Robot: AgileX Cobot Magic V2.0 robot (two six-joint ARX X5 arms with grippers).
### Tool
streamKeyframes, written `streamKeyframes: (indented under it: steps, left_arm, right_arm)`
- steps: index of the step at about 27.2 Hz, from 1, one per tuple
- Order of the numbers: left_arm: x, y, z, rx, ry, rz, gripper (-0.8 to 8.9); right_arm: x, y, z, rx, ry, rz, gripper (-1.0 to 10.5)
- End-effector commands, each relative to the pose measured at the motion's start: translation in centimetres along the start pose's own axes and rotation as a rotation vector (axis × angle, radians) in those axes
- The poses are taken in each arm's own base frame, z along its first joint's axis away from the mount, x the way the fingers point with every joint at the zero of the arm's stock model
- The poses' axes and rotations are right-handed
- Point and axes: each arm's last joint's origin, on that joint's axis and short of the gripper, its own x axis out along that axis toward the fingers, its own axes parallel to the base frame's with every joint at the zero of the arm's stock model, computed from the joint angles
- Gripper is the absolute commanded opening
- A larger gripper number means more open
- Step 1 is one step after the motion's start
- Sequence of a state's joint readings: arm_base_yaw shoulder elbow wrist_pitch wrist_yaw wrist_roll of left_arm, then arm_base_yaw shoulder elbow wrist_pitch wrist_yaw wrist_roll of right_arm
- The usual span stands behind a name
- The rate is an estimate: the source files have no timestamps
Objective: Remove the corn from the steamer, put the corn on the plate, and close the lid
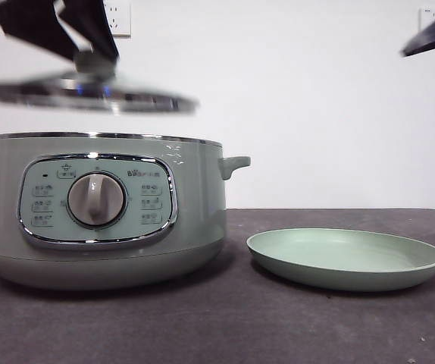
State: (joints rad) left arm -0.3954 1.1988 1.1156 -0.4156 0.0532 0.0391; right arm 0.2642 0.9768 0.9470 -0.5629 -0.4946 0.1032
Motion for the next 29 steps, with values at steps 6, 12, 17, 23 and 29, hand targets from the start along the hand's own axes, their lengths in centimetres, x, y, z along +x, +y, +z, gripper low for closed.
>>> streamKeyframes:
  steps: [6, 12, 17, 23, 29]
  left_arm:
    - [-10.6, 0.1, 2.0, -0.003, -0.309, 0.238, -0.09]
    - [-15.3, 0.2, 1.0, -0.011, -0.386, 0.371, -0.09]
    - [-17.4, 0.2, 0.0, -0.02, -0.389, 0.428, -0.09]
    - [-17.7, 0.2, -0.6, -0.015, -0.347, 0.436, -0.09]
    - [-17.6, 0.2, -0.8, -0.012, -0.324, 0.434, -0.09]
  right_arm:
    - [8.4, 4.7, 3.4, -0.079, 0.186, 0.152, 4.7]
    - [14.2, 8.4, 6.0, -0.168, 0.284, 0.112, 4.3]
    - [18.6, 11.0, 7.4, -0.223, 0.376, 0.096, 4.3]
    - [23.3, 13.4, 7.3, -0.32, 0.433, 0.008, 4.3]
    - [27.1, 14.4, 5.3, -0.385, 0.478, -0.07, 4.3]
